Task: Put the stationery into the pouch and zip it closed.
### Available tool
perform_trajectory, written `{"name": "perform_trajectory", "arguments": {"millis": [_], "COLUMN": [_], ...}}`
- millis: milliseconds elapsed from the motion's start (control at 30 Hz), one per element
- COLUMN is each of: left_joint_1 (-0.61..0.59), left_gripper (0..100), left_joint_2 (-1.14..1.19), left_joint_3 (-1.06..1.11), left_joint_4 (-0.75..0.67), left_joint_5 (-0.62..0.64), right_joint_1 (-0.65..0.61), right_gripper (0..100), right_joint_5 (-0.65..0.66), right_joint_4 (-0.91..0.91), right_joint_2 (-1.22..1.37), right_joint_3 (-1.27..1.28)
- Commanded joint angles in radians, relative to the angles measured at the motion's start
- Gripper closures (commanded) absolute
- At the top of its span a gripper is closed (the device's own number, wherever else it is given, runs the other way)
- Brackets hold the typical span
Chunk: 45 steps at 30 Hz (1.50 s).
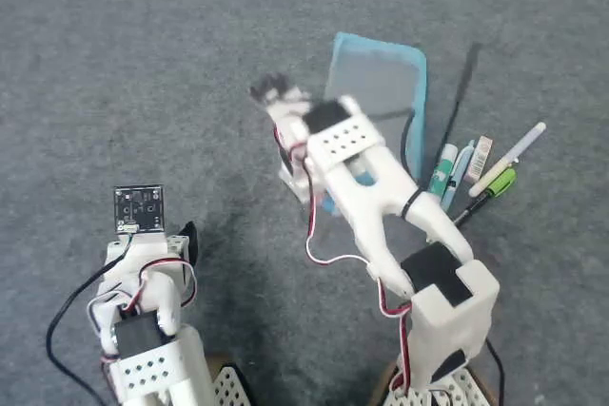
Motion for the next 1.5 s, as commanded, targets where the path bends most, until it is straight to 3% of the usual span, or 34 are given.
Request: {"name": "perform_trajectory", "arguments": {"millis": [0, 167, 333, 567, 700, 867, 1100, 1233, 1467], "left_joint_1": [-0.008, -0.032, -0.147, -0.052, 0.041, 0.074, 0.075, 0.104, 0.138], "left_gripper": [76, 76, 76, 76, 76, 76, 76, 76, 76], "left_joint_2": [0.015, 0.014, 0.015, 0.021, 0.021, 0.023, 0.023, 0.021, 0.021], "left_joint_3": [-0.004, -0.007, -0.041, -0.157, -0.211, -0.259, -0.278, -0.236, -0.203], "left_joint_4": [-0.038, -0.084, -0.143, -0.069, -0.032, -0.037, -0.035, -0.052, -0.057], "left_joint_5": [-0.014, -0.034, -0.092, -0.091, -0.018, 0.038, 0.072, 0.068, 0.066], "right_joint_1": [-0.021, -0.07, -0.156, -0.249, -0.191, 0.024, 0.447, 0.513, 0.532], "right_gripper": [99.3, 99.3, 99.3, 99.3, 99.4, 99.4, 99.3, 99.3, 99.3], "right_joint_5": [0.02, 0.021, 0.044, 0.052, 0.052, 0.057, 0.061, 0.161, 0.19], "right_joint_4": [0.217, 0.358, 0.371, 0.311, 0.312, 0.354, 0.403, 0.4, 0.237], "right_joint_2": [-0.091, -0.091, -0.091, -0.108, -0.108, -0.107, -0.137, -0.177, -0.403], "right_joint_3": [-0.411, -0.726, -0.819, -0.921, -1.091, -1.114, -0.792, -0.483, -0.025]}}
